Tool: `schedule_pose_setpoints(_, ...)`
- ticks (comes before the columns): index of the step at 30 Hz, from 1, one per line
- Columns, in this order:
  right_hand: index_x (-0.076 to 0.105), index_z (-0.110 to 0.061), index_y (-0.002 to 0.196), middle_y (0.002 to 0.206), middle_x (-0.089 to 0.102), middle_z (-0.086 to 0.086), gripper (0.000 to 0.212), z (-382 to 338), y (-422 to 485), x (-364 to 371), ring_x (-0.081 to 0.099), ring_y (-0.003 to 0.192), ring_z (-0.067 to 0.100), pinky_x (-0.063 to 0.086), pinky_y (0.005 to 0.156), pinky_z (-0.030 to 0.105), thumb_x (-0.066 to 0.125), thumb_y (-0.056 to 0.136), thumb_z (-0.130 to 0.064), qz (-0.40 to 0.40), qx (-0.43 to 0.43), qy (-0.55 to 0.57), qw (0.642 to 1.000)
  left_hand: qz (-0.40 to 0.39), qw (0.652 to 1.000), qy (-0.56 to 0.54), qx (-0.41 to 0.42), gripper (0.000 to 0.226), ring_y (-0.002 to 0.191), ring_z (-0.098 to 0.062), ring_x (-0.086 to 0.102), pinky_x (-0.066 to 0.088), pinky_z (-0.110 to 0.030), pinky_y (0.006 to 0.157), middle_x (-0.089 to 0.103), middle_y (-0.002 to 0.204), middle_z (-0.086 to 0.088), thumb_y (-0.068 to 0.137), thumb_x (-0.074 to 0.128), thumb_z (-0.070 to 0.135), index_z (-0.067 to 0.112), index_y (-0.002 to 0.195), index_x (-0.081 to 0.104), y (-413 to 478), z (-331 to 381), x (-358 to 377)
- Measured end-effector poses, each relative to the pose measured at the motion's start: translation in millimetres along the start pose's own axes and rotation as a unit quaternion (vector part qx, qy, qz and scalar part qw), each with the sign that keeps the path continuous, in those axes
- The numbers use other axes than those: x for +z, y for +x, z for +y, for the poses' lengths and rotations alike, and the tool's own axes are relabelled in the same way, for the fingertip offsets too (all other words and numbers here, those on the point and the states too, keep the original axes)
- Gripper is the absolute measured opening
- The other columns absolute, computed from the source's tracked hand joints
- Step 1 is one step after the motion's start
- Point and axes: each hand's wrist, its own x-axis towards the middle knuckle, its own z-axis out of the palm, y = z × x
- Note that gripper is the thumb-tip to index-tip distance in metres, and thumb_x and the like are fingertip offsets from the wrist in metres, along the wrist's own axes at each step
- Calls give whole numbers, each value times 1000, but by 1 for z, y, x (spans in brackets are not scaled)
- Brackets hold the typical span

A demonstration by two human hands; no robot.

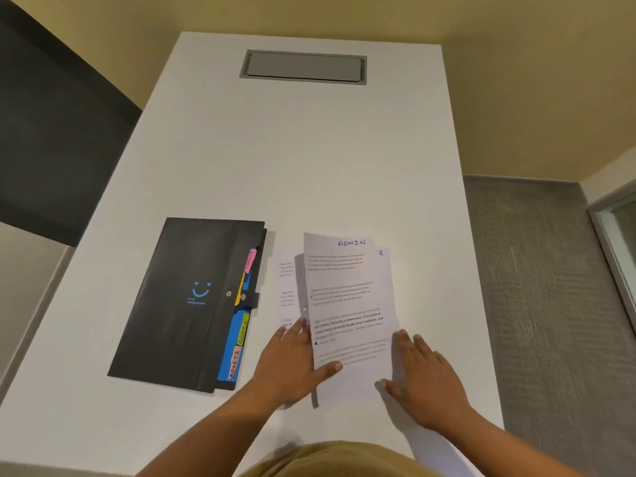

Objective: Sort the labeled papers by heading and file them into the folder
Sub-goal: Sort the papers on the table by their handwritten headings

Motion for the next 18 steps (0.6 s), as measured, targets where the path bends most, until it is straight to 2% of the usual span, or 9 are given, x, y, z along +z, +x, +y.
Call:
schedule_pose_setpoints(2,-5,-19,156,165,3,-3,92,5,0,2,2,152,21,12,121,39,31,90,-71,17,27,-3,999,5,1000,6,-4,75,151,-16,1,5,-44,122,2,163,14,85,9,81,46,152,10,-3,-11,5)
schedule_pose_setpoints(5,0,-15,156,165,10,0,91,8,1,2,5,152,23,14,121,38,34,91,-69,35,65,-1,997,46,996,-33,-67,77,150,-14,-6,-3,-35,118,-8,161,12,90,19,74,36,155,4,-7,-16,7)
schedule_pose_setpoints(9,8,-17,157,163,16,4,88,3,-8,5,12,151,25,17,120,39,36,90,-67,29,73,-46,996,80,984,-61,-146,71,151,-18,1,5,-38,120,-2,163,8,96,38,58,31,155,9,1,-14,11)
schedule_pose_setpoints(12,31,-14,151,156,36,10,84,-2,-19,8,29,145,31,29,116,44,48,85,-64,62,67,-69,993,91,982,-59,-153,69,151,-20,0,7,-40,120,-3,164,7,97,45,51,34,155,11,3,-12,16)
schedule_pose_setpoints(13,32,-15,150,155,36,9,83,-5,-19,7,30,144,31,30,116,43,50,85,-63,66,65,-59,994,94,983,-57,-149,71,151,-20,0,7,-41,120,-3,164,7,96,47,51,34,155,11,4,-11,17)
schedule_pose_setpoints(18,12,-24,156,164,-1,0,89,-20,11,-2,10,151,27,20,120,40,53,86,-60,64,-28,1,998,80,989,-32,-122,94,151,-20,-4,0,-40,119,-7,164,5,85,56,63,31,155,3,8,-15,17)
